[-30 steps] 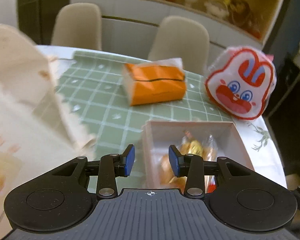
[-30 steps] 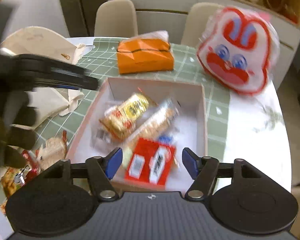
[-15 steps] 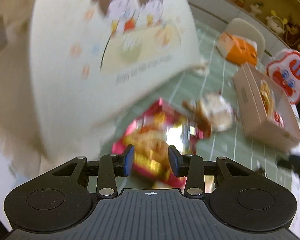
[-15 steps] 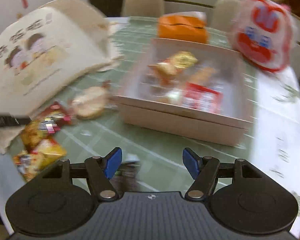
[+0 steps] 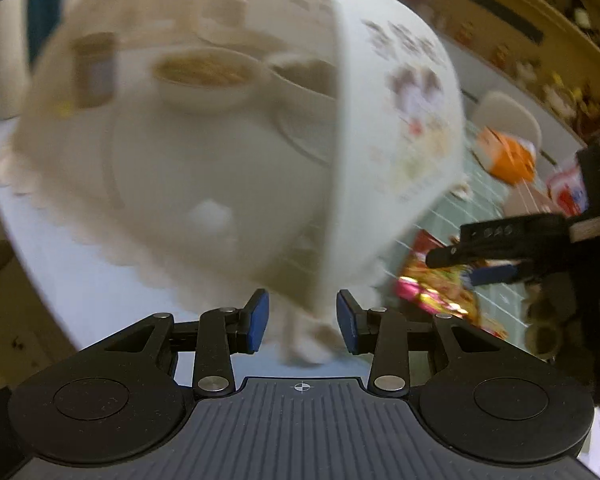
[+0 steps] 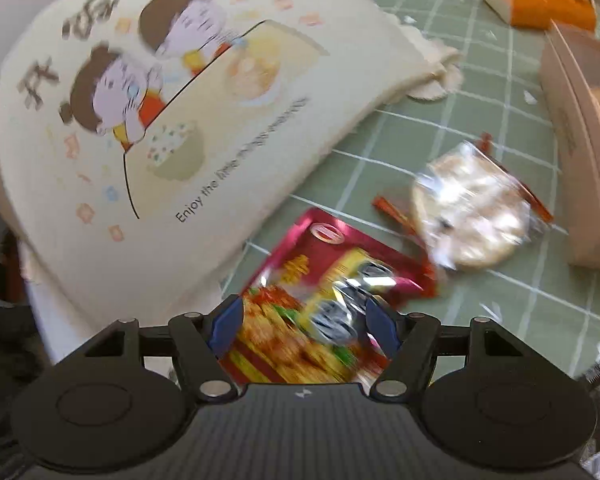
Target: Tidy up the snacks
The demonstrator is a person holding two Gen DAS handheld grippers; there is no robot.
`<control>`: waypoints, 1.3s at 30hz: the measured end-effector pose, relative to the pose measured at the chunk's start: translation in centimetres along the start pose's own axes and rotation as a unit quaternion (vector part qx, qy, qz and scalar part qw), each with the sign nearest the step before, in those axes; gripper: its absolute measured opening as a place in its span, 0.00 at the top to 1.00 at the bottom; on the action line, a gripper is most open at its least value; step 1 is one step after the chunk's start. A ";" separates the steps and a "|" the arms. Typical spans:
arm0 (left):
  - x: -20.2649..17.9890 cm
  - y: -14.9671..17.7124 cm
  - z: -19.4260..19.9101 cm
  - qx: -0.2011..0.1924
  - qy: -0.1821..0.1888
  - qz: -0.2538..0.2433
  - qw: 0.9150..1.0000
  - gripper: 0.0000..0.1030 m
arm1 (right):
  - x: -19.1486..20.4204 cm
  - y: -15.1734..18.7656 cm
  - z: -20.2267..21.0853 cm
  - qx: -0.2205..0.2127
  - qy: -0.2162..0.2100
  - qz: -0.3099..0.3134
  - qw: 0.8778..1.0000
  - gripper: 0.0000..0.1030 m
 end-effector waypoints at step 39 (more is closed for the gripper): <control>-27.3 12.0 -2.1 0.187 0.174 -0.172 0.951 0.60 | -15.9 16.2 18.9 -0.081 0.029 0.075 0.993 0.30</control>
Point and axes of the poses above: each gripper's, at about its wrist camera, not at the fingertips, and z roughly against the way its jaws point, x to its left, y to its underside, the point moved 8 cm from there along -z, roughly the way its jaws point, and after that the axes turned 5 degrees about -y, right-handed, at the moved point
